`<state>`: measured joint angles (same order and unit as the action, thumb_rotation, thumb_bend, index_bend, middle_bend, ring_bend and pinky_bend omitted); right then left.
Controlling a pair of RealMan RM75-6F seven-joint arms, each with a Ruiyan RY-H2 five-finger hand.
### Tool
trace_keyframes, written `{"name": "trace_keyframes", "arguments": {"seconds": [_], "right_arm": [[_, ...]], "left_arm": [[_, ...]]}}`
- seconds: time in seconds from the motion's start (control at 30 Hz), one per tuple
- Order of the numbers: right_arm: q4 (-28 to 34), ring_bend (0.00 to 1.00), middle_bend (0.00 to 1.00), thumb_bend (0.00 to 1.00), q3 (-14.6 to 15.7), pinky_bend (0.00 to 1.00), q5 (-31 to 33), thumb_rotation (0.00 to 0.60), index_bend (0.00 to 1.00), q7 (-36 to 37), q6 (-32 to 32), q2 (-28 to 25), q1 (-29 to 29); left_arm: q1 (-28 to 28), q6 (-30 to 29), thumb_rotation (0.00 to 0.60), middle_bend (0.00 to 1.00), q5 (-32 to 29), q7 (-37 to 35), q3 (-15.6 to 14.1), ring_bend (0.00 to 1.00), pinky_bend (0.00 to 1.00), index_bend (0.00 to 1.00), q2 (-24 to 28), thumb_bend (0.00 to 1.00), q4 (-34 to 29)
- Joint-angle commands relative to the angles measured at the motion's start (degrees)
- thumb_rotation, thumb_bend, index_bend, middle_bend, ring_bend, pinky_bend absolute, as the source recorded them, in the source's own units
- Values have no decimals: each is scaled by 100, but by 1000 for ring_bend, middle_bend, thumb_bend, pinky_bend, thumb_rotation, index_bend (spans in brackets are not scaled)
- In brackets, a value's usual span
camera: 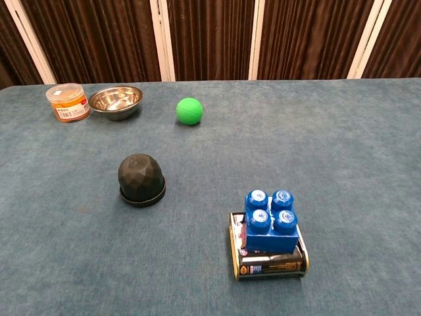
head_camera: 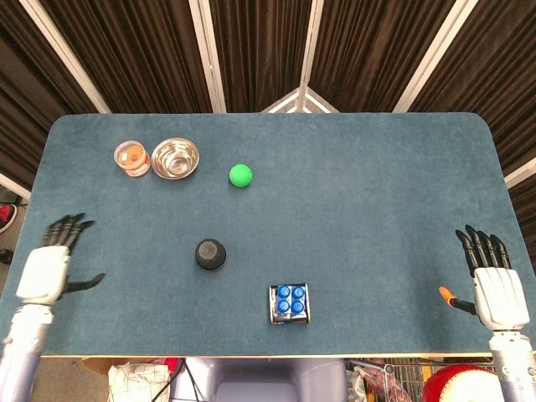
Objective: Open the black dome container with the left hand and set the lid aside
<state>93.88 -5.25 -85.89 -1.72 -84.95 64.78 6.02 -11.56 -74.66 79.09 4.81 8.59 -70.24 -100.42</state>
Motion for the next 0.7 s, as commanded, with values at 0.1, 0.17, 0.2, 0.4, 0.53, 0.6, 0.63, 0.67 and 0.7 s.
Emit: {"name": "trace_keyframes", "arguments": {"seconds": [0.1,0.17,0.2,0.4,0.53,0.6,0.63,0.67,0.7], "right_arm": [[-20,0,0,185,9,0,11,600,31,31,-10,-11,-18],[-41,0,0,185,16,0,0,600,32,70,-27,-14,-29],[-49,0,0,185,17,0,-4,600,32,84,-32,-17,-32],[-79,0,0,185,31,0,-39,600,31,150,-53,-29,-42],[-102,0,0,185,39,0,-44,600,32,146,-47,-5,-41],[-118,0,0,185,-25,0,28,600,31,148,40,0,28],[-121,0,0,185,-31,0,41,600,31,149,57,0,38],[-125,0,0,185,-35,0,49,600,31,150,70,1,46],[-131,0,0,185,-39,0,56,600,31,153,81,2,54]], "left_arm": [[-468,738,600,77,-402,240,3,0,0,165,-150,106,-229],[-627,984,600,77,-599,348,33,0,0,165,-270,105,-235],[-703,1086,600,77,-715,391,64,0,0,165,-346,104,-215],[-1155,1546,600,79,-1111,367,172,0,0,165,-1072,97,347],[-1274,1567,600,84,-1112,71,229,0,0,165,-1531,97,798],[-1329,1593,600,86,-1104,-146,259,0,0,165,-1714,97,975],[-1354,1606,600,87,-1097,-223,270,0,0,165,-1777,97,1037],[-1380,1619,600,88,-1085,-279,273,0,0,165,-1835,97,1093],[-1408,1638,600,88,-1077,-303,268,0,0,165,-1886,96,1146]]}}
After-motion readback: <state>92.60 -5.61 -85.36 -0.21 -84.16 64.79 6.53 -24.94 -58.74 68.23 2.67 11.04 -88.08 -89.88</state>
